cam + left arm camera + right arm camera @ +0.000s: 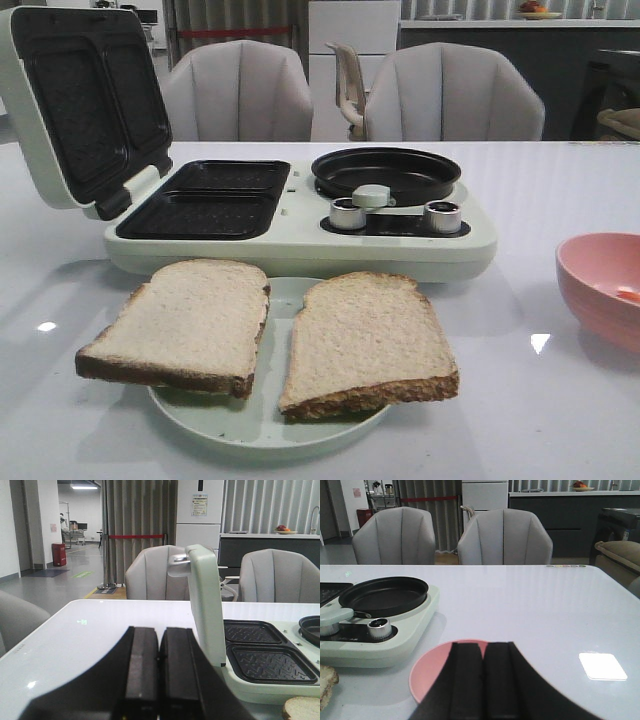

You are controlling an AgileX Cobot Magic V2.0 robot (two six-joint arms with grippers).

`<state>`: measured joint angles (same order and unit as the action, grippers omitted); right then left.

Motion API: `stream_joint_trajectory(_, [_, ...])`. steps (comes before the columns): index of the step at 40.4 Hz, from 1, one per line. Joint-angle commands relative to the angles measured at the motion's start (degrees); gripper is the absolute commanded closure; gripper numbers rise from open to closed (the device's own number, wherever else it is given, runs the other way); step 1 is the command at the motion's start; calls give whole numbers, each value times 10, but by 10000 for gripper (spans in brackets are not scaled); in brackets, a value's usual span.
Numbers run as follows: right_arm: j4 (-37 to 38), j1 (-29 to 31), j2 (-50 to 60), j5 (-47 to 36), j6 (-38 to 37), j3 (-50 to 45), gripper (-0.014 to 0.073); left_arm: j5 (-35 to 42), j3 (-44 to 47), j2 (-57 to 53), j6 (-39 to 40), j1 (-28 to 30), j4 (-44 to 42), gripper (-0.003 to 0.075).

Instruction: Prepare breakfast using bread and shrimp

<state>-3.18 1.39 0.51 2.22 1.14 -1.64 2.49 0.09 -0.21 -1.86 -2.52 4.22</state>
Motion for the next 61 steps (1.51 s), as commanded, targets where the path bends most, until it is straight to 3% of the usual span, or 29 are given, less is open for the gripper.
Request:
stream_joint_trajectory(1, [5, 3, 13, -53, 3, 10, 548, 52, 4, -12, 0, 1, 3, 620])
stream_joint_trajectory(37, [6, 3, 13, -61, 3, 11, 548, 62, 3, -12, 0, 1, 1, 620])
stream_joint_trajectory(43, [-1, 3, 13, -46, 3, 47, 548, 81, -26, -12, 0, 1, 1, 620])
stream_joint_trajectory(47, [0, 3, 13, -2, 3, 102, 548, 46, -86, -10, 0, 1, -4, 620])
stream_joint_trajectory(61, [1, 3, -91, 153, 3, 315, 548, -215, -376, 107, 0, 1, -32, 620])
